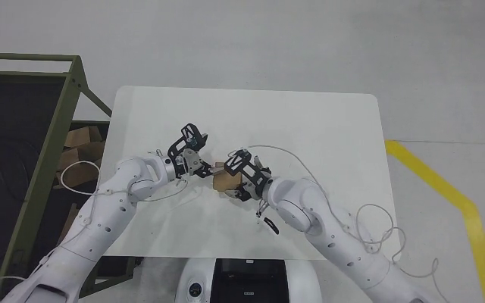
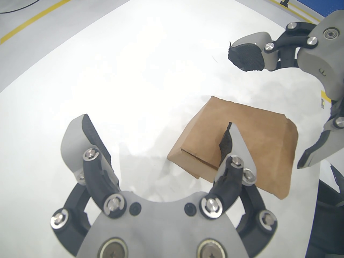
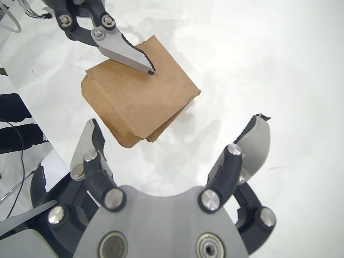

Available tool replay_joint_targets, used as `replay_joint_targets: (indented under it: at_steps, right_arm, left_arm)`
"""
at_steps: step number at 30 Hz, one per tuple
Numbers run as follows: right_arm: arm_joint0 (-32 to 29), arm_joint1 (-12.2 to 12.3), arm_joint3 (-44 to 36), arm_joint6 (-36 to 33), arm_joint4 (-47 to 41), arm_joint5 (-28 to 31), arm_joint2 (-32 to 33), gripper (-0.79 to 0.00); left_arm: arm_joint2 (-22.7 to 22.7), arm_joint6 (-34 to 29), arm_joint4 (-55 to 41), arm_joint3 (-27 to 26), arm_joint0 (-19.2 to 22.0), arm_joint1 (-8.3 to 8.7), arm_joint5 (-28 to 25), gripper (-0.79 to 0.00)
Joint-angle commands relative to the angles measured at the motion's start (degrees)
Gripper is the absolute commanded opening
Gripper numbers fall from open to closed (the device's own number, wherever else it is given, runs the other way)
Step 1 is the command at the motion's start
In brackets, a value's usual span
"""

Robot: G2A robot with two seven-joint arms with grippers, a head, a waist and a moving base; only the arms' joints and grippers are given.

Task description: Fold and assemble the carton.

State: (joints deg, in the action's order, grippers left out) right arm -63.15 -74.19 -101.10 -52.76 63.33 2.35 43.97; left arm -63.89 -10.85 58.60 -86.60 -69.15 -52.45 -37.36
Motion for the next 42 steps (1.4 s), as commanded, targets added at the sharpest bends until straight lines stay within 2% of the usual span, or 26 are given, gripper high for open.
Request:
replay_joint_targets:
  at_steps: [1, 15, 23, 34, 38, 42]
  right_arm:
    - [0.14, -0.12, 0.17, -0.03, 0.13, -0.28, -0.06, 0.0]
    - [0.53, -0.87, 0.66, -0.61, 2.44, -1.92, -0.32, 0.0]
    - [-0.35, -0.98, -3.75, -2.23, 9.13, -1.86, -1.93, 0.0]
    - [-0.65, -0.97, -4.37, -1.73, 9.58, -1.53, -2.0, 0.0]
    - [-0.42, -0.98, -4.83, -2.86, 15.74, 1.49, -4.15, 0.0]
    - [0.24, -1.59, -4.71, -4.05, 19.51, 1.1, -6.13, 0.0]
  left_arm:
    - [-0.14, -0.07, 0.02, -0.06, -0.09, -0.03, -0.06, 0.0]
    - [-0.75, -0.64, -0.06, -0.22, -0.35, -0.33, -1.07, 0.0]
    - [-0.75, -0.99, -0.22, 0.28, -0.06, -0.62, -1.08, 0.0]
    - [-1.09, -0.66, -0.13, 0.81, 0.08, -0.92, -1.34, 0.0]
    - [-1.25, -0.54, -0.06, 0.87, 0.02, -1.0, -1.57, 0.0]
    - [-1.37, -0.63, 0.03, 0.88, 0.02, -1.08, -1.73, 0.0]
